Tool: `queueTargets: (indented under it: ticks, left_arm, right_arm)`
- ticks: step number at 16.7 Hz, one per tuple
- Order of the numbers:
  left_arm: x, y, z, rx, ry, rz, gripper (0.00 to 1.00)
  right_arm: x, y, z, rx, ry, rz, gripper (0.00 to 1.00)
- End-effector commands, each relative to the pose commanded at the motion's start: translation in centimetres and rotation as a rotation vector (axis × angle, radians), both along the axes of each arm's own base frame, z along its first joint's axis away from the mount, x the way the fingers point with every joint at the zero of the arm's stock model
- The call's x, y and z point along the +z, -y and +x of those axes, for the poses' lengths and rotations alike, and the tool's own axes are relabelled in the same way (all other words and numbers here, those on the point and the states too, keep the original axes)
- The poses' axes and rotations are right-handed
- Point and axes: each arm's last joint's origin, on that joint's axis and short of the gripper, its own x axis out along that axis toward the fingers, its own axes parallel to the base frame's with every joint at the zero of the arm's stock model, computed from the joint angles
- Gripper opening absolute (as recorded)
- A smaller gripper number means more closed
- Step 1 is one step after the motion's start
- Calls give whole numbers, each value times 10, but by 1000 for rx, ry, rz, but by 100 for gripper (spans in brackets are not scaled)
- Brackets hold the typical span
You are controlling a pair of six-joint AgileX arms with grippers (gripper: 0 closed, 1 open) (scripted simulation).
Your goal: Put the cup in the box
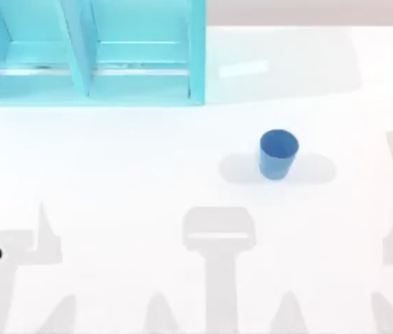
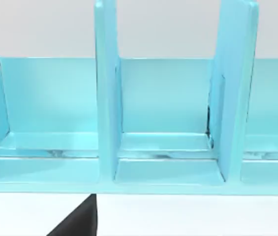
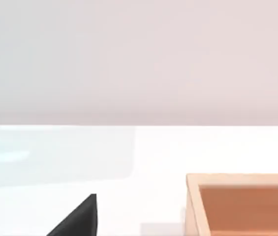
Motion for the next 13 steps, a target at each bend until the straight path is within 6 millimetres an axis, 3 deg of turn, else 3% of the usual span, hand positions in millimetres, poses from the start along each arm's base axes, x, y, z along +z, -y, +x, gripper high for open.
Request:
queueTargets:
  ticks: [3,6,10,13]
  left_arm:
    - [0,0,0,0,0,0,100]
    - [0,0,0,0,0,0,100]
    - [0,0,0,0,0,0,100]
    - [0,0,0,0,0,0,100]
  right_arm:
    - [2,0,0,4,-9,7,100]
    - [17,-3,1,29,-98,66,100]
    - [62,-10,12,59,-350,192,100]
    - [103,-21,41,47,-619,276,100]
